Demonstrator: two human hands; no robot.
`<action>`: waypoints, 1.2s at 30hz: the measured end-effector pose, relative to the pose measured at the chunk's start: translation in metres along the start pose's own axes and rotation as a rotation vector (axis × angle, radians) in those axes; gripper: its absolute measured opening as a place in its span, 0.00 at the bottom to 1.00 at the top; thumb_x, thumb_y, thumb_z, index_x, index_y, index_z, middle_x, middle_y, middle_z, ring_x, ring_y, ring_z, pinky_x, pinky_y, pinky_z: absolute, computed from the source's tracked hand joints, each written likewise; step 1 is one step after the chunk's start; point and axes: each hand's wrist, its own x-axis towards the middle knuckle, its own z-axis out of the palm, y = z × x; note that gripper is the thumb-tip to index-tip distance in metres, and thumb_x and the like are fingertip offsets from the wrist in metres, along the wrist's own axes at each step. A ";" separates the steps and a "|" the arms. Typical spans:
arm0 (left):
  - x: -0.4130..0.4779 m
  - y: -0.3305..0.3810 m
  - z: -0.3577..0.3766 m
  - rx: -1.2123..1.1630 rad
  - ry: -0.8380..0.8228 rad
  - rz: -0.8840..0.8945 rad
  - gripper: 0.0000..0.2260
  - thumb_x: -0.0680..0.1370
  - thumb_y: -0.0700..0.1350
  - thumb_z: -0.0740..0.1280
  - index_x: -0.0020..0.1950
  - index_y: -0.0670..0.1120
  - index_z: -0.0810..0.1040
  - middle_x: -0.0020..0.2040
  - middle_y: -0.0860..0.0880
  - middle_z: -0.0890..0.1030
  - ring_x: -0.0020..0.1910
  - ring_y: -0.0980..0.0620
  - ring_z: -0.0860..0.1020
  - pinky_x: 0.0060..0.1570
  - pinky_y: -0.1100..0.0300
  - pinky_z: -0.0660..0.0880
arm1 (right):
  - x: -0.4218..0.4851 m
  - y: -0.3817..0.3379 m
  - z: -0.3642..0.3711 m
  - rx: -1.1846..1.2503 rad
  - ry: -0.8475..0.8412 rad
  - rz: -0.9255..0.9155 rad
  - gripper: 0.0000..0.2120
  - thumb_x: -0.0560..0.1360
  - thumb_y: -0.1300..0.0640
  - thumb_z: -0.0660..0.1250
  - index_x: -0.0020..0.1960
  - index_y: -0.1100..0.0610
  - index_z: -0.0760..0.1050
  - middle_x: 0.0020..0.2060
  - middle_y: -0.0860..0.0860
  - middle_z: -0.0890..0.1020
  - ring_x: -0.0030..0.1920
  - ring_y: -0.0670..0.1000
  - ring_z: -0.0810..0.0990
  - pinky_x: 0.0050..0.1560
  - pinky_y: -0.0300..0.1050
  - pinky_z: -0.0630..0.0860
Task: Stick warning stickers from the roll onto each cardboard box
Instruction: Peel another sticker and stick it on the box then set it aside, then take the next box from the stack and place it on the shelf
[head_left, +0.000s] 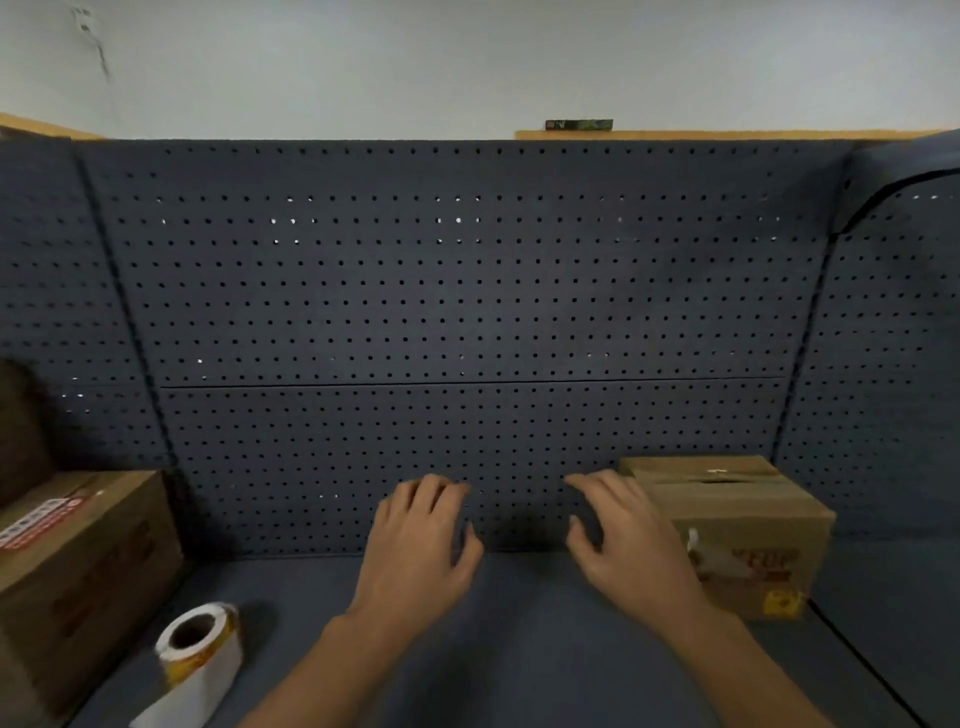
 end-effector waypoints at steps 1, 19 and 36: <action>-0.006 -0.010 -0.004 0.016 -0.015 -0.005 0.19 0.78 0.56 0.59 0.64 0.51 0.78 0.57 0.54 0.77 0.56 0.49 0.76 0.55 0.52 0.77 | 0.000 -0.008 0.006 0.009 -0.006 -0.004 0.20 0.78 0.50 0.64 0.68 0.53 0.76 0.54 0.44 0.78 0.55 0.47 0.74 0.49 0.39 0.73; -0.086 -0.158 -0.080 0.187 0.037 -0.279 0.16 0.76 0.54 0.59 0.58 0.52 0.79 0.54 0.53 0.78 0.56 0.47 0.77 0.62 0.49 0.73 | 0.015 -0.155 0.097 0.105 -0.168 -0.021 0.18 0.82 0.51 0.65 0.71 0.51 0.74 0.57 0.42 0.76 0.55 0.46 0.73 0.52 0.41 0.74; -0.149 -0.298 -0.154 0.247 0.100 -0.553 0.20 0.77 0.58 0.57 0.61 0.51 0.80 0.60 0.50 0.78 0.63 0.45 0.74 0.59 0.46 0.76 | 0.038 -0.307 0.180 0.421 -0.291 0.033 0.17 0.83 0.49 0.63 0.70 0.47 0.73 0.61 0.37 0.73 0.58 0.41 0.76 0.55 0.44 0.78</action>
